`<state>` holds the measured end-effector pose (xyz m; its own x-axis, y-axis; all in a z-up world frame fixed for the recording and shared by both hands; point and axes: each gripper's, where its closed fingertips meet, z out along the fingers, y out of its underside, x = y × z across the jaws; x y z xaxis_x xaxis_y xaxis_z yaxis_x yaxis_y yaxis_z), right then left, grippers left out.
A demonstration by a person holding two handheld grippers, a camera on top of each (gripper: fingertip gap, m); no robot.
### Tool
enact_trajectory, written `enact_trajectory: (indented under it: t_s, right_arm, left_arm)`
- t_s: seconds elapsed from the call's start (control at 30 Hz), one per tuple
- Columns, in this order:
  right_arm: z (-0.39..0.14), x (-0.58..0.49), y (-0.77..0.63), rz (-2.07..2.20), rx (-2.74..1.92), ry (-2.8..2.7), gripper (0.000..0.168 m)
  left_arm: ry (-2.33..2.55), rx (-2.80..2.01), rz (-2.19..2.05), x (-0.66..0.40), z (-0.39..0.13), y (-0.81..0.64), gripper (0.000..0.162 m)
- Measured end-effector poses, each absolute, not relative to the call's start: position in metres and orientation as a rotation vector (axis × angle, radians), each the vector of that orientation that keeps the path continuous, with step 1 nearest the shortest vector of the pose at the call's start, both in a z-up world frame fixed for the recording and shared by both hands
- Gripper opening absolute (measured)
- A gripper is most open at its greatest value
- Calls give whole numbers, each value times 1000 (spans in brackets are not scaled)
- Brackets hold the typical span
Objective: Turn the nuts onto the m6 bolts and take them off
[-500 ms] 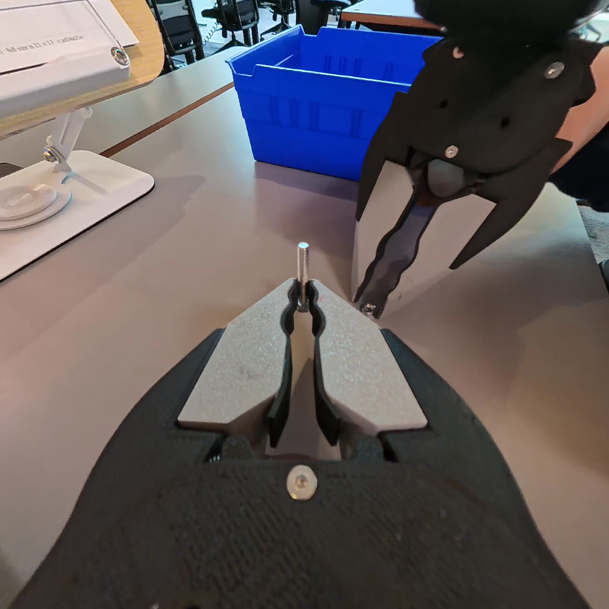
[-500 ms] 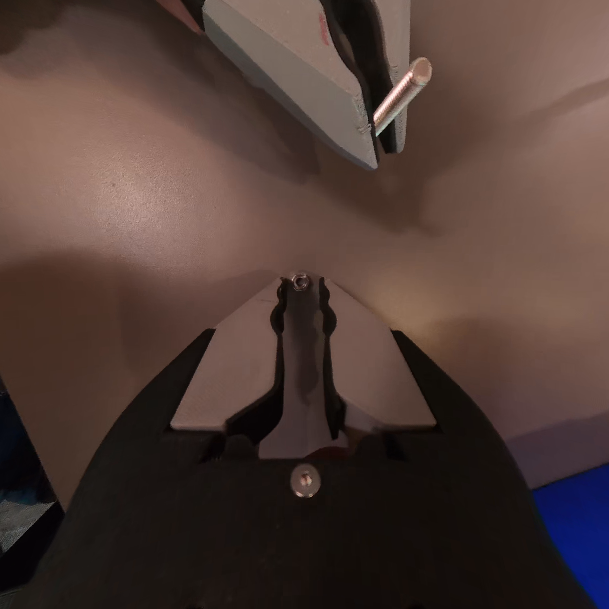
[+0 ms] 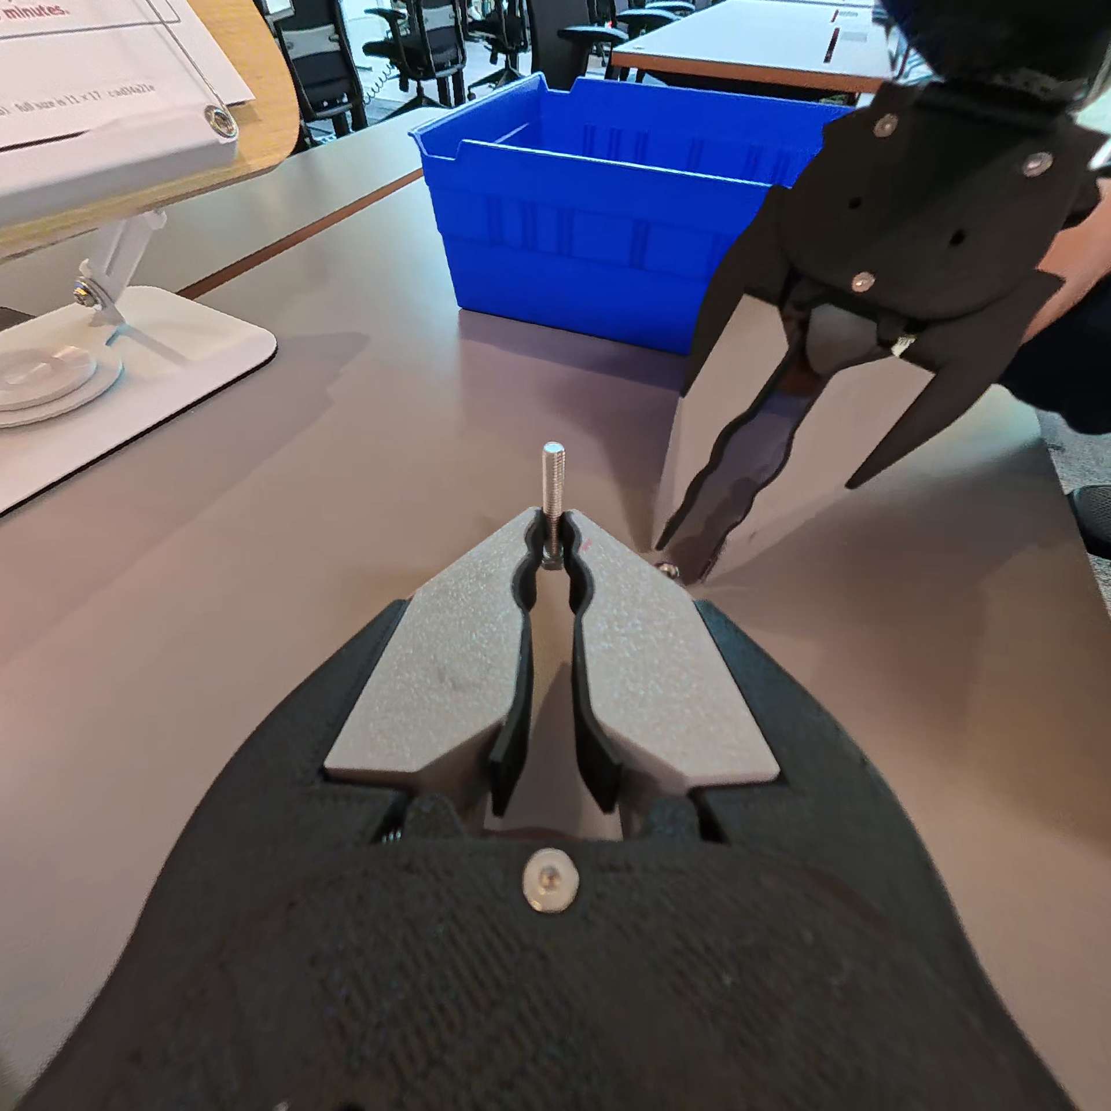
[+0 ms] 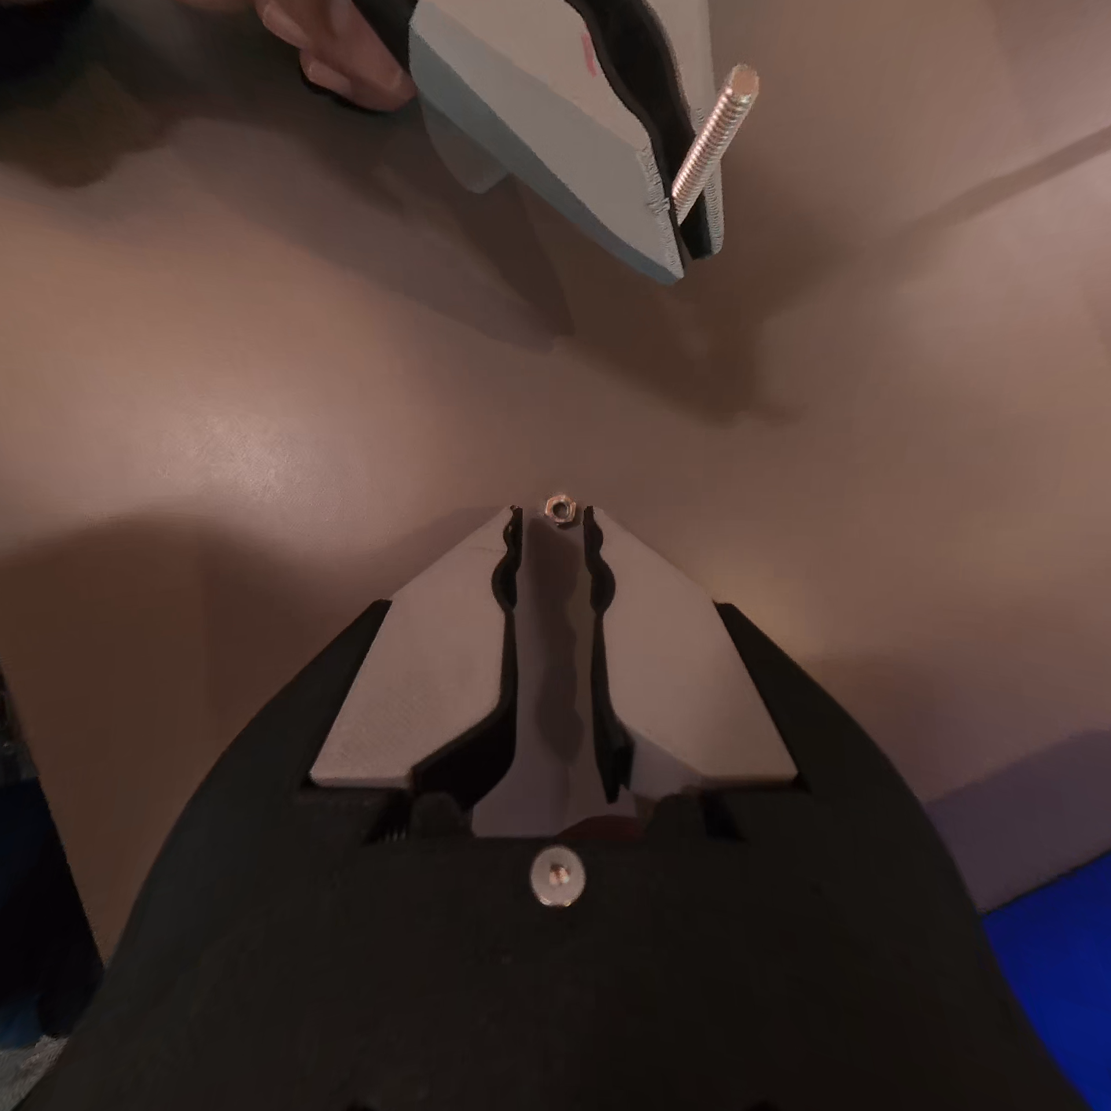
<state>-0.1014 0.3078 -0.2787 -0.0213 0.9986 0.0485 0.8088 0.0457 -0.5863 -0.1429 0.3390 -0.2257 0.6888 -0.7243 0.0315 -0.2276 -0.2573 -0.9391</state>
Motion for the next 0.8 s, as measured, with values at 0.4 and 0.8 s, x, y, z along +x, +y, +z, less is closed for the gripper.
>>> enact_trajectory:
  t_s: [0.4,0.8]
  right_arm:
    - [-287,-104,314,517,-1873,-1829,7]
    - [-287,-105,313,509,-1849,-1855,13]
  left_arm:
    - [768,-1814,-570,-141,-227,338,3]
    - [780,-1815,-574,-140,-227,337,3]
